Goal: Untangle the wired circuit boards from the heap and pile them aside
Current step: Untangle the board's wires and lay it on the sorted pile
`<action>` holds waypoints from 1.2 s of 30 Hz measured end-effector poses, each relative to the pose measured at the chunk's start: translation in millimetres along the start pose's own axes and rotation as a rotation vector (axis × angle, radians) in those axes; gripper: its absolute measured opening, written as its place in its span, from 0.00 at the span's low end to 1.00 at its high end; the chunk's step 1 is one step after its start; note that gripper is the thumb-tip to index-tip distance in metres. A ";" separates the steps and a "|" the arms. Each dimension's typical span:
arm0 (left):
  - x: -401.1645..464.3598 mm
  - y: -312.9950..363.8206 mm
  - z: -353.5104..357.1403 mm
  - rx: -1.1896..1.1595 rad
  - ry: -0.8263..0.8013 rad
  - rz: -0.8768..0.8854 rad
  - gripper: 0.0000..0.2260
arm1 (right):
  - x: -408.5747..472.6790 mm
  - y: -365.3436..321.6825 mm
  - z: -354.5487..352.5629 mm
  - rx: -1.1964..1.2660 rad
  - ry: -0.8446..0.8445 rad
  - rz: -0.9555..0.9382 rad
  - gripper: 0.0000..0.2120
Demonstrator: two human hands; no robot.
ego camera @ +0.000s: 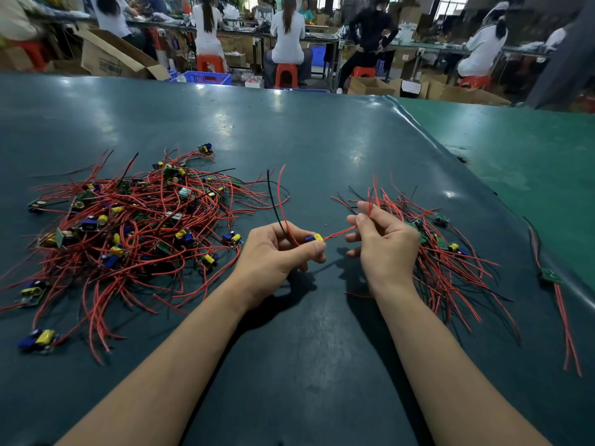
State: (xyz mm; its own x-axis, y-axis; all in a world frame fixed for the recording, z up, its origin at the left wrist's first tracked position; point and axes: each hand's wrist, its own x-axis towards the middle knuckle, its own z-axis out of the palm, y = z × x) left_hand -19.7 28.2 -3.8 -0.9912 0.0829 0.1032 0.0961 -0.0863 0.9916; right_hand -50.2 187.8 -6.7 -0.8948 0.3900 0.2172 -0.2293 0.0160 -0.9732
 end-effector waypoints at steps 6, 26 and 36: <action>0.5 1.1 -0.7 -0.064 0.021 -0.005 0.05 | 3.4 -2.9 -1.2 0.059 0.028 0.006 0.08; 2.2 0.4 -1.5 -0.092 -0.009 -0.003 0.04 | 10.2 -16.9 -6.2 0.504 0.030 0.371 0.14; 6.2 -2.5 -3.7 -0.220 0.110 0.035 0.12 | -1.4 -18.4 -2.3 0.298 -0.274 0.488 0.13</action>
State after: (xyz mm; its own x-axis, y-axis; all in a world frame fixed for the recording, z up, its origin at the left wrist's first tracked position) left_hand -26.3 25.3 -5.9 -0.9927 -0.0311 0.1164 0.1203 -0.3026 0.9455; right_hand -43.8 189.1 10.7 -0.9797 0.0375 -0.1968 0.1686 -0.3769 -0.9108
